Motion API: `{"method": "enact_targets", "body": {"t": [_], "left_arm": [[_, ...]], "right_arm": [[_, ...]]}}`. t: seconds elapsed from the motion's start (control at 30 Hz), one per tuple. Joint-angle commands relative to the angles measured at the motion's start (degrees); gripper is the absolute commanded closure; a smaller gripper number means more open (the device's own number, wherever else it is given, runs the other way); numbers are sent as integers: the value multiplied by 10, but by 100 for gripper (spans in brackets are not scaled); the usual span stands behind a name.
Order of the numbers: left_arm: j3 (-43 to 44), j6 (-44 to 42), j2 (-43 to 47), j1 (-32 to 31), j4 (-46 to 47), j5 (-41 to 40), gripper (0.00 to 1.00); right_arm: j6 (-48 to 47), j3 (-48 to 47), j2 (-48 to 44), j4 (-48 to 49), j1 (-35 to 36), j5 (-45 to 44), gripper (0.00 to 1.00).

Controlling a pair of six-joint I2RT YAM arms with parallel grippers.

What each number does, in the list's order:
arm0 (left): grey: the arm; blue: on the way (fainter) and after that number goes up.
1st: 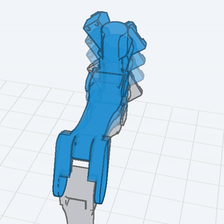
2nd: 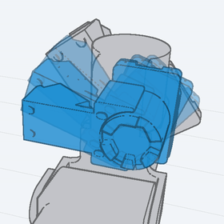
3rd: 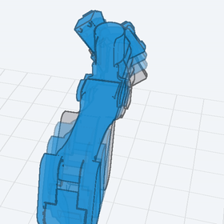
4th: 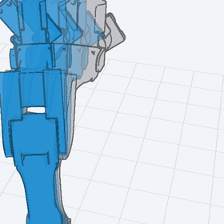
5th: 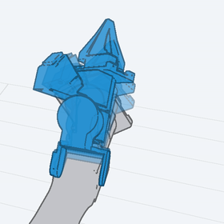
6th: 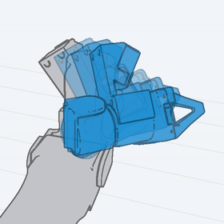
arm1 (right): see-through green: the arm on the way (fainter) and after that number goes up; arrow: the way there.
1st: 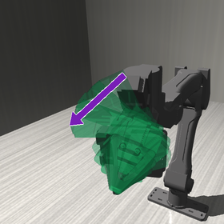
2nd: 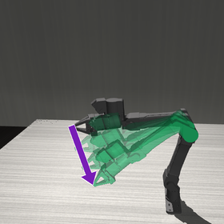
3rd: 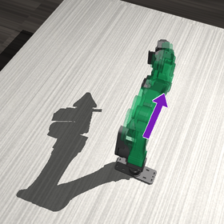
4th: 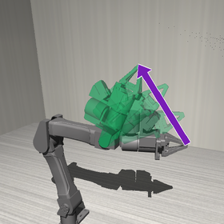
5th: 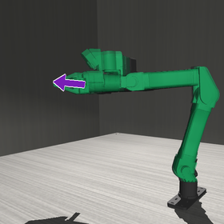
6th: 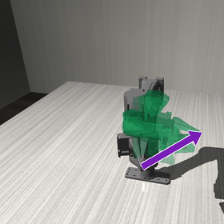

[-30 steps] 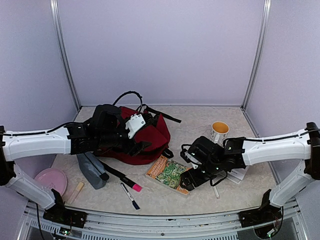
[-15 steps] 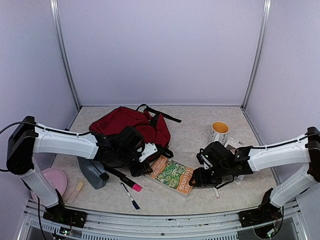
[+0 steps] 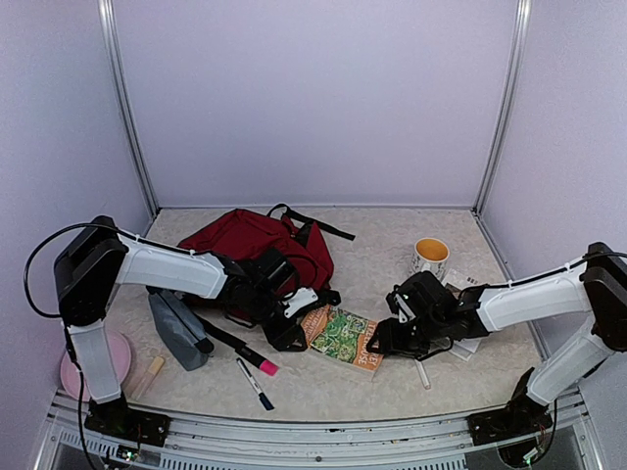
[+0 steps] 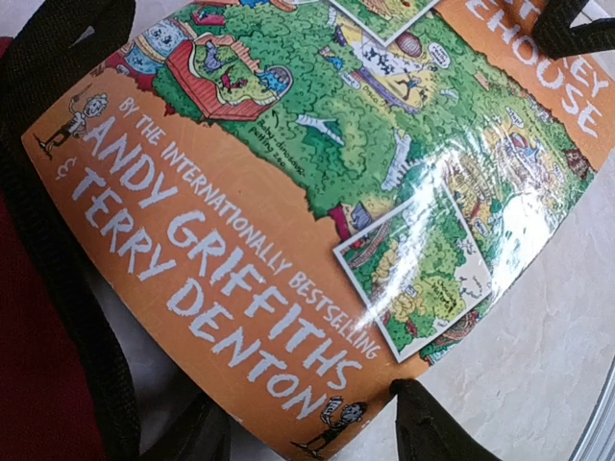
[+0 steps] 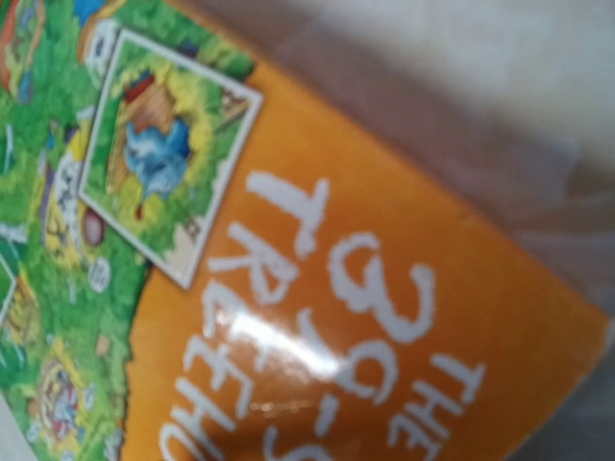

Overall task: Pack the student bag
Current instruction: Adjust the book at the center of the board, then pick up the book from the center of the board.

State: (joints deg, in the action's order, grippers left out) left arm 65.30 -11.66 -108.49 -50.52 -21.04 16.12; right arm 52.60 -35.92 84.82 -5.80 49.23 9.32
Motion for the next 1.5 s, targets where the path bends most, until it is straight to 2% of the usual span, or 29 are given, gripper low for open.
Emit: {"method": "enact_targets", "body": {"t": [0.0,0.23,0.53,0.7,1.03,1.1,1.23,1.3,1.47], "left_arm": [[-22,-8,-23,-10,14,57,42],[-24,-24,-30,-4,20,83,40],[-43,-26,-19,-2,44,88,39],[-48,-30,-15,-2,49,88,38],[-60,-33,-6,-5,64,87,35],[-61,-33,-5,-5,66,87,35],[-63,-32,-2,-5,67,86,35],[-63,-28,9,-3,72,86,36],[-76,2,105,9,140,134,36]], "right_arm": [[-4,-17,15,99,-1,57,35],[3,-75,-2,175,-2,109,38],[32,-66,-36,251,-2,101,52],[32,-63,-34,317,4,138,57],[24,-79,12,309,10,142,54],[24,-85,26,301,11,143,58],[6,-95,21,272,13,134,88],[-14,-97,2,241,13,117,99],[-113,-127,-48,105,6,86,100]]}}
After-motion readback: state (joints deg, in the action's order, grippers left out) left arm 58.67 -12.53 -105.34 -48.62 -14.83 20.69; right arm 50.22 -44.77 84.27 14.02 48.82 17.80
